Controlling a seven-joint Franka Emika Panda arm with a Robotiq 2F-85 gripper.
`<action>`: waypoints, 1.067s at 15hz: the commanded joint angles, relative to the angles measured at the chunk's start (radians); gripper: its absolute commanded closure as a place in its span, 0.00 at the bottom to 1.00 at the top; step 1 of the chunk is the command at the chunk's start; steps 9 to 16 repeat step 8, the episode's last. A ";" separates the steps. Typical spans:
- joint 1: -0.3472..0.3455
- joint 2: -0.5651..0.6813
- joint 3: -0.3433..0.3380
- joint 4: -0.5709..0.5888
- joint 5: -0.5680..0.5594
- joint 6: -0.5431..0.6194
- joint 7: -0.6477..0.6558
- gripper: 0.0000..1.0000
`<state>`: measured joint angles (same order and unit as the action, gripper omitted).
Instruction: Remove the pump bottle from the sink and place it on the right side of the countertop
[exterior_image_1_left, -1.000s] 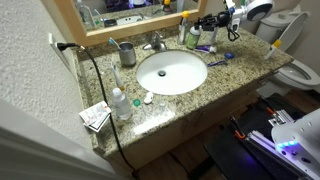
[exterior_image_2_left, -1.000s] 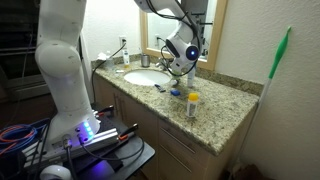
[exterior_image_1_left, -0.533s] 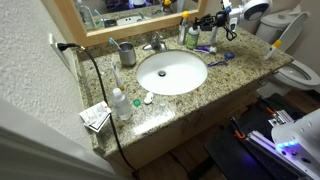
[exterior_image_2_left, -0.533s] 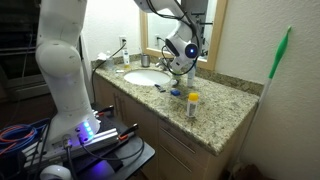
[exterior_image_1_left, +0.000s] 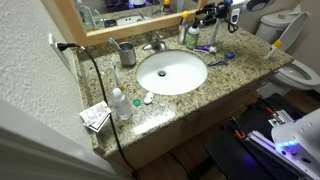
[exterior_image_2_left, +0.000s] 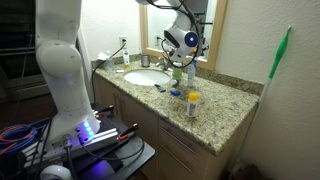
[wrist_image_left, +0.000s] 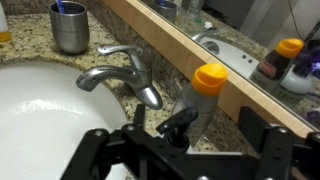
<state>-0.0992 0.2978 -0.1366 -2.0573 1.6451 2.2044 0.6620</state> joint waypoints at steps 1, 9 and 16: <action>0.002 -0.137 -0.005 -0.073 -0.100 0.012 -0.008 0.00; -0.010 -0.175 -0.005 -0.059 -0.147 -0.005 -0.002 0.00; -0.010 -0.175 -0.005 -0.059 -0.147 -0.005 -0.002 0.00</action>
